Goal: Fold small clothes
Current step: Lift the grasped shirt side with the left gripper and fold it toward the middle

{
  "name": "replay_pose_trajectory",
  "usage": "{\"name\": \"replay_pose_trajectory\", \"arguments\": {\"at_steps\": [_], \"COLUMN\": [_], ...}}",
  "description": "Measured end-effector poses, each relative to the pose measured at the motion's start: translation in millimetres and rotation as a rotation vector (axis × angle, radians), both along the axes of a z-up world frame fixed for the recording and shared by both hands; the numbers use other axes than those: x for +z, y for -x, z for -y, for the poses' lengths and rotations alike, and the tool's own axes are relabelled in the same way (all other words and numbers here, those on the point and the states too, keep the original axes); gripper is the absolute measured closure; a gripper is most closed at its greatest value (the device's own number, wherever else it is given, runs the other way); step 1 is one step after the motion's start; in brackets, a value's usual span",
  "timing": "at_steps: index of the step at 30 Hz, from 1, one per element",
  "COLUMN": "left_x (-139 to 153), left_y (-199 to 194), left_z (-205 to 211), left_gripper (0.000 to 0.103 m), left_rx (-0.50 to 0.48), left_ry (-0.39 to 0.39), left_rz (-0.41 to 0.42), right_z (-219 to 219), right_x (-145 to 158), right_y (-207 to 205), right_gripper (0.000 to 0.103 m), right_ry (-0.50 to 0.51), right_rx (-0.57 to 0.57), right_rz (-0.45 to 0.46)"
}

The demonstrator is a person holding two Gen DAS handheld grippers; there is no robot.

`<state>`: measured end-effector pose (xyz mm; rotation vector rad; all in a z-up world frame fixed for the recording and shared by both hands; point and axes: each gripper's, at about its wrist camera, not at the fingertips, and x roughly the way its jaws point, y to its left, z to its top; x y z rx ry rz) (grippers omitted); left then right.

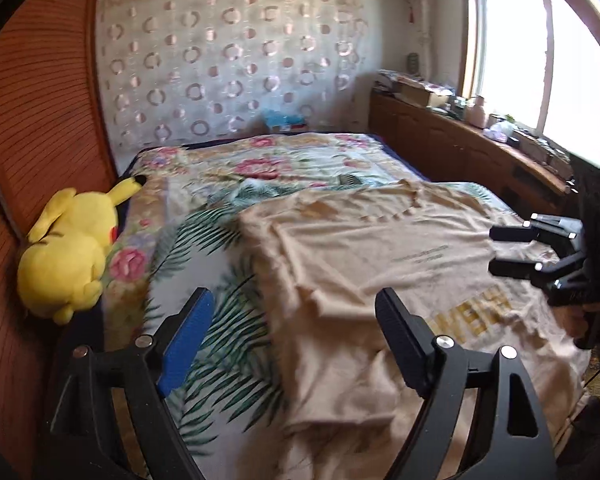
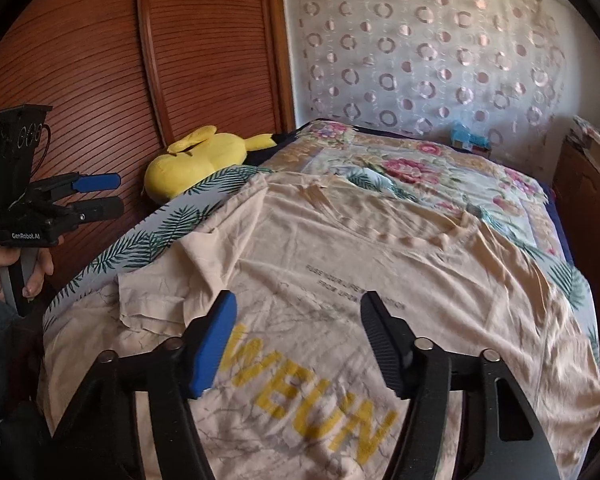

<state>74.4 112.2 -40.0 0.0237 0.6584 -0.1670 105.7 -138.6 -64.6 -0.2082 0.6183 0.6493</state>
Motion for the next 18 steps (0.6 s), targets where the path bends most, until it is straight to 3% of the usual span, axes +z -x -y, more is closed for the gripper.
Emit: {"name": "replay_pose_trajectory", "arguments": {"at_steps": [7,14,18], "left_x": [-22.6,-33.3,-37.0], "left_y": [16.9,24.5,22.5], "left_z": [-18.4,-23.4,-21.5], "left_gripper": [0.020,0.020,0.020], "left_rx": [0.066,0.075,0.065], "left_ry": [0.003,0.020,0.012], "left_rz": [-0.014,-0.023,-0.035], "right_z": [-47.9,-96.9,-120.8], "right_x": [1.8,-15.3,-32.9], "right_y": [-20.1,-47.6,-64.8], "right_gripper": [0.060,0.062,0.070], "right_ry": [0.061,0.127,0.160], "right_rx": [0.145,0.242,0.275], "right_rz": [-0.014,-0.067,-0.102]}}
